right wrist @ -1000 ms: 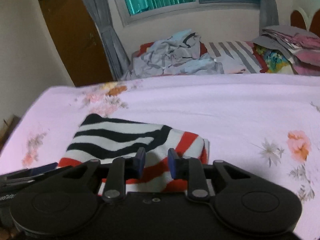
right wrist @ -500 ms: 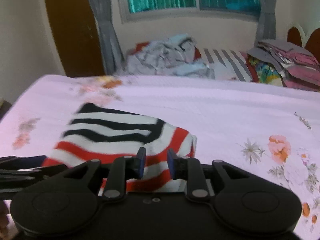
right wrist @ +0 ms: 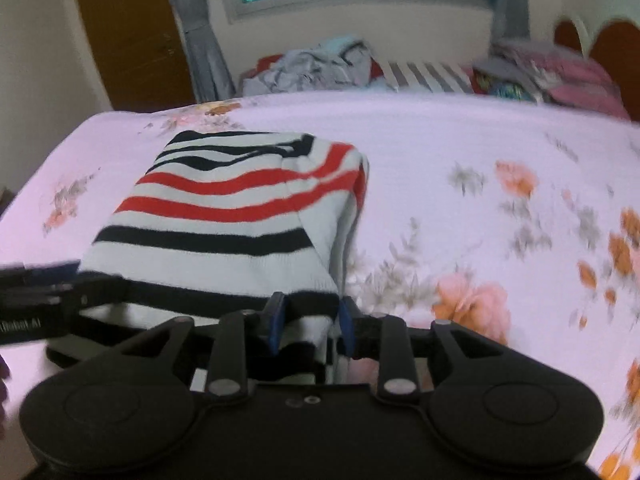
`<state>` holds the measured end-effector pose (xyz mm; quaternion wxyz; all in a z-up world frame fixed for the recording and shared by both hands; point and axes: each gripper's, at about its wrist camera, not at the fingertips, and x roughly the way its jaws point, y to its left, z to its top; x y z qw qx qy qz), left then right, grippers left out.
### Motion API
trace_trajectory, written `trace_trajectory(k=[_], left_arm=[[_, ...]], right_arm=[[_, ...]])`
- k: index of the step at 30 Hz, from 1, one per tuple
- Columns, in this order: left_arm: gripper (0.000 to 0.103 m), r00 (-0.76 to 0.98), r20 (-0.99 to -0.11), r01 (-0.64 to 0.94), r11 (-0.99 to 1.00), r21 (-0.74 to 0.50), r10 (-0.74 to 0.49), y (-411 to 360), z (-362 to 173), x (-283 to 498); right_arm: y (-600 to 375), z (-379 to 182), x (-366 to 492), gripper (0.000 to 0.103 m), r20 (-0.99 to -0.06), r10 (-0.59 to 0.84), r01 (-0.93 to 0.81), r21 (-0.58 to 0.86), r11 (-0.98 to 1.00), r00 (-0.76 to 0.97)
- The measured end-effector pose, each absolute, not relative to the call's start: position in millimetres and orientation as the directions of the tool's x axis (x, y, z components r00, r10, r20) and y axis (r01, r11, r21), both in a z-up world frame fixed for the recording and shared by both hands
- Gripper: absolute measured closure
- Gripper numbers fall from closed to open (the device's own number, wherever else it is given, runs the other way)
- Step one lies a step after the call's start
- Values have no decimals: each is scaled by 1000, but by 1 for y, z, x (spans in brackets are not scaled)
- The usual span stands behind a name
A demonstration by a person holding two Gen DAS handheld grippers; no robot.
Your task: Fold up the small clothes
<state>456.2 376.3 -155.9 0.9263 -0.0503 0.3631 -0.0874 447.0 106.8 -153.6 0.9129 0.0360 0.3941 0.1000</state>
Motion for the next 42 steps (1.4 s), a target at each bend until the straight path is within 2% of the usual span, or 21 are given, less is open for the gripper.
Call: trace_trajectory(k=[2,9,15,18,21,23,25,27,31,34,37,42], left_arm=[[31,721,-662,130,979,-158,-202,379,-154,447],[30,684,-697,119,975,-188,-217,382,-178,431],[23,679,-702,76,971,-225,-216,385,-182,433],[15,670,-716,50,974,-219,-196,383,-178,433],[13,669,-724,18,977,-211,-169,381,-173,433],[9,667,-733,2,983,-181,-136,377,-169,432],[0,659,-743,-14,986,-166,-116,374,-166,431],[0,649,-756,-35,988,-149,-91,370,-161,429],[0,586,-810,-111,993,-30,41,359,-156,428],[0,604,-791,-136,991,18,97,352,-146,413],[0,653,-753,-128,992,-9,77,349,-127,391],[0,684,-720,-191,981,-22,117,346,-96,349]], right_arm=[[107,-148,433,77,-696,204,-157,132,979,689],[100,-179,423,76,-750,196,-107,166,980,632],[99,-186,428,72,-761,202,-109,172,979,616],[101,-184,428,66,-768,185,-114,146,983,613],[101,-184,429,54,-772,161,-110,118,987,615],[97,-186,429,53,-772,167,-106,129,986,613],[93,-187,431,45,-776,171,-98,141,985,607],[92,-187,433,38,-784,157,-92,127,988,601],[101,-181,436,34,-800,112,-116,53,992,589],[109,-169,433,34,-796,83,-150,-10,989,600],[99,-151,419,31,-768,140,-153,55,987,625],[78,-121,376,27,-732,234,-181,153,972,640]])
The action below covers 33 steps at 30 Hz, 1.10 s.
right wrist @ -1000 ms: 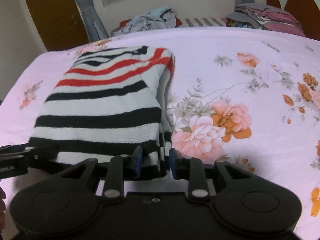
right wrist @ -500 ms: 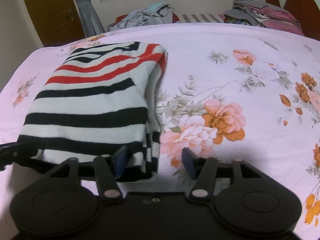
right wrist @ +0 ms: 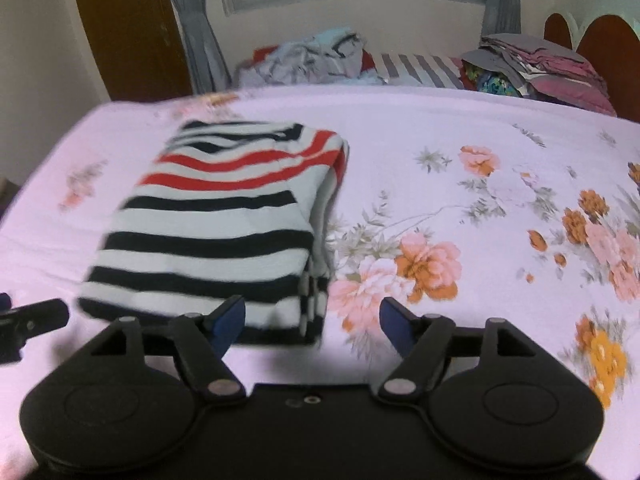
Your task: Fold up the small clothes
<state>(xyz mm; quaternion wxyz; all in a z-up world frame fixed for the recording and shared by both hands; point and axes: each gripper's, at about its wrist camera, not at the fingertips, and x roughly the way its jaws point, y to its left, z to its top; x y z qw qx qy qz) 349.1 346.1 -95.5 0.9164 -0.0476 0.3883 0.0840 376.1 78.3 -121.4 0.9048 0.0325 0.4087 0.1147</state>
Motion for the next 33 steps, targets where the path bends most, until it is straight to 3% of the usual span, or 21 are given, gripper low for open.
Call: trace_trajectory(k=[3,6,9,13,19,26,33], left_arm=[[0,741,-668,-184,977,-107,67,350,-75,314],[0,773,-625,-232,965,-121,108,347,-55,276],[0,802,-596,-174,971,-162,44,345,-35,241],[0,869,-488,-198,961,-194,81,340,-13,186],[0,849,-505,-201,979,-37,155,312,15,139],[0,821,-550,-217,975,-47,156,299,27,100],[0,825,-535,-230,973,-21,183,292,29,76]], right_arm=[[65,-101,340,23,-709,287,-220,188,957,644],[49,-75,302,11,-677,330,-257,211,943,658],[35,-48,264,0,-643,356,-286,215,934,678],[23,-14,217,0,-619,352,-300,191,934,702],[17,22,145,0,-546,372,-360,134,923,751],[16,39,101,0,-468,261,-266,56,962,845],[11,39,84,0,-438,199,-196,52,979,876]])
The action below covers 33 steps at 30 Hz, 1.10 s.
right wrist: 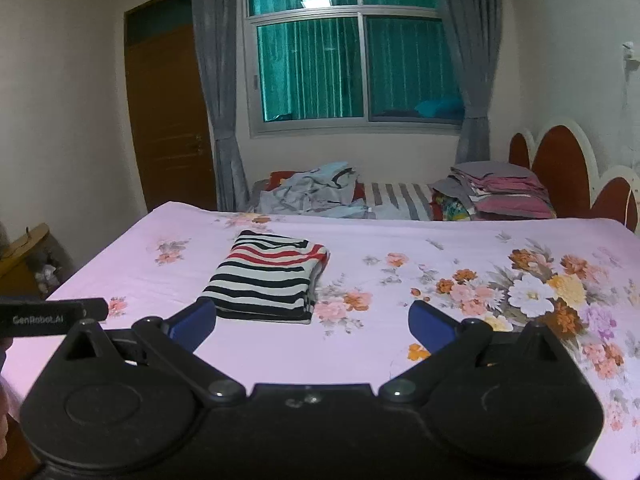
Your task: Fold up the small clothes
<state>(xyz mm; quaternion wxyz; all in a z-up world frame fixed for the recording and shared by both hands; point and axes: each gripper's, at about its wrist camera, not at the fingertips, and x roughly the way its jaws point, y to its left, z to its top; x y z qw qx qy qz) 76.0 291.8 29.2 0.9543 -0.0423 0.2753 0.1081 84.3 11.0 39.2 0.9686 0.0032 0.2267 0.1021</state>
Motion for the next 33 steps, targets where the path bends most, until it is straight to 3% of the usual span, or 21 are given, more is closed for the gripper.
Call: trace_trajectory(k=[33], left_arm=[[0,831,-509,-241,970,32,223,283,45,60]], right_arm=[[18,38,78,0,-431,215,-214,51,976,876]])
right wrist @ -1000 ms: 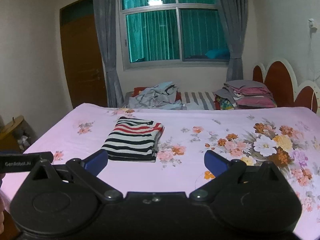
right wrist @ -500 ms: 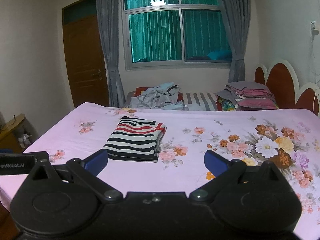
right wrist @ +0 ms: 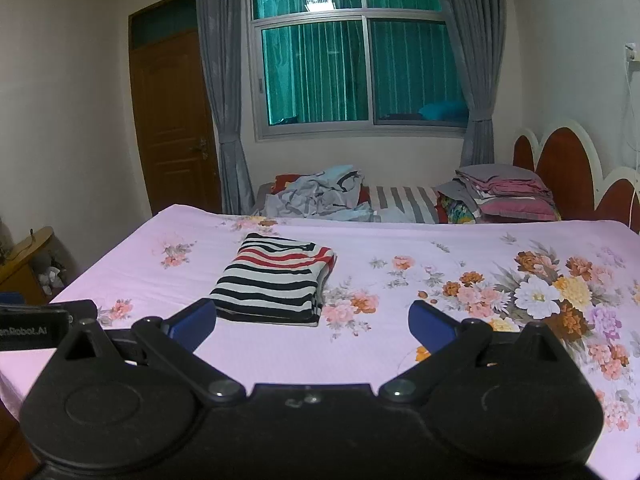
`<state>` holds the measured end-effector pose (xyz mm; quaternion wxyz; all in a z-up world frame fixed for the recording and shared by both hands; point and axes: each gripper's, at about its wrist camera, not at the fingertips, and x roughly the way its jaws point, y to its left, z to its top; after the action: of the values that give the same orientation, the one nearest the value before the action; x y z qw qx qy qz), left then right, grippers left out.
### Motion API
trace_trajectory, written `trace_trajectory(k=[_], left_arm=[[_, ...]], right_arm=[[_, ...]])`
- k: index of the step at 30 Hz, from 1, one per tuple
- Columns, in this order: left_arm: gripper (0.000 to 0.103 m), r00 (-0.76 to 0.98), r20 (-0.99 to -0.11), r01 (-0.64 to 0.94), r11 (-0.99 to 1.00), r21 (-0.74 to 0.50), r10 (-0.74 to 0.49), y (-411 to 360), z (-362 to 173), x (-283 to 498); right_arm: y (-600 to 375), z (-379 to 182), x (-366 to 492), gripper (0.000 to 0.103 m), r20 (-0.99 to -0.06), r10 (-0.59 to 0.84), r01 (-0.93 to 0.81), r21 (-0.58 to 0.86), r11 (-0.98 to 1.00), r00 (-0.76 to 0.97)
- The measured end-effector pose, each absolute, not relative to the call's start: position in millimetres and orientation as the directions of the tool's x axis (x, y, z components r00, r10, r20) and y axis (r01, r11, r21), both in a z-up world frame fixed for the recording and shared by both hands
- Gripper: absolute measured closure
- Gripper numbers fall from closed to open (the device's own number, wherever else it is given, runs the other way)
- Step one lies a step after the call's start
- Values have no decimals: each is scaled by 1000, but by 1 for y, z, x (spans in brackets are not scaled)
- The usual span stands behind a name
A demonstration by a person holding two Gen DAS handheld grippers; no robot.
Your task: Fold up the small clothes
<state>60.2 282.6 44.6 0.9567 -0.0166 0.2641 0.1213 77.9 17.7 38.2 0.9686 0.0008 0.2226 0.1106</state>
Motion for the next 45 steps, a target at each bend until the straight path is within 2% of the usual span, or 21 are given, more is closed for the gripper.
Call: trace_trajectory(k=[31,45], left_arm=[[0,829,-521,-229,973,21,206,294,42,60],[0,816,-554,-200,980,0,167,299,34,79]], right_arm=[[26,36,78,0,-450,223,-225,50,973,865],[29,27,84,0,-472,215,-215,53,975,855]])
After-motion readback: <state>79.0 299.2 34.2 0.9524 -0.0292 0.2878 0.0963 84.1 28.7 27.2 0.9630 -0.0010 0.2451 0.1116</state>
